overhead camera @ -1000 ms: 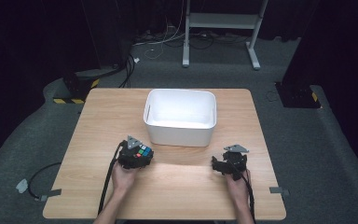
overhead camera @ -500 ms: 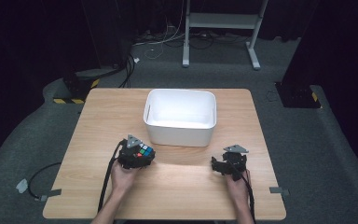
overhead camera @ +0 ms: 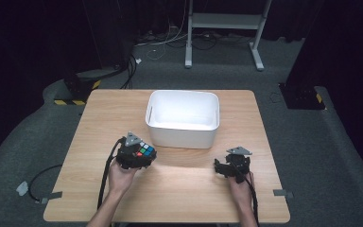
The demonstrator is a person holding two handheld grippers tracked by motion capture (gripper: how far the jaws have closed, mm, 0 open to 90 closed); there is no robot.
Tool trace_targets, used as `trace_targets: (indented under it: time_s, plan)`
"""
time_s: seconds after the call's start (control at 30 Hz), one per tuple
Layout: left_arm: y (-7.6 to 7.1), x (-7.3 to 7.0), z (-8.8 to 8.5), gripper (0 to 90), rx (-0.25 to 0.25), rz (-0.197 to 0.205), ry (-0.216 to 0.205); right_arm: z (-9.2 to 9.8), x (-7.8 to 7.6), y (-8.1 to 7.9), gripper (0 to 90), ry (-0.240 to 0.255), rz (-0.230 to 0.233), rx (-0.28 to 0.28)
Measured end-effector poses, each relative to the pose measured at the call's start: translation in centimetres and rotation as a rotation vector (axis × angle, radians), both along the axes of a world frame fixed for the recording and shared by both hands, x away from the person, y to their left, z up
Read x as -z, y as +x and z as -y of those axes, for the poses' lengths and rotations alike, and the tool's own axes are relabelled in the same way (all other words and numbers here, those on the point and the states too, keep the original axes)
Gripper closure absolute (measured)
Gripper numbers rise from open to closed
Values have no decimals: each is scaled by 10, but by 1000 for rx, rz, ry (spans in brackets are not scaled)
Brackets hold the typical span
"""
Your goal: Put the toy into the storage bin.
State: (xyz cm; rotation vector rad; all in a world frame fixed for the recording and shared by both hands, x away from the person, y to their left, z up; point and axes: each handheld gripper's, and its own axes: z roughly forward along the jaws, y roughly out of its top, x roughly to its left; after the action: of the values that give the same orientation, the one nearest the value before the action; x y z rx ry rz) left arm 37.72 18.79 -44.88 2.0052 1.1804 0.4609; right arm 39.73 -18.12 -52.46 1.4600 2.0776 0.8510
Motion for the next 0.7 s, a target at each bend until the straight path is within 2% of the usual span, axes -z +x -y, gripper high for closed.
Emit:
trace_targets:
  time_s: [0.13, 0.33, 0.4, 0.57, 0.7]
  plan:
    - [1, -5, 0, 336, 1, -10, -17, 0, 0, 0, 155, 0, 0, -1]
    - [3, -13, 1, 336, 3, -7, -12, 0, 0, 0, 155, 0, 0, -5]
    - [3, -18, 4, 336, 21, 0, 16, 0, 0, 0, 154, -1, 1, -7]
    - [2, -23, 7, 336, 37, 5, 42, 0, 0, 0, 154, -1, 1, -7]
    - [1, -29, 9, 336, 48, 16, 42, 0, 0, 0, 154, 0, 0, -6]
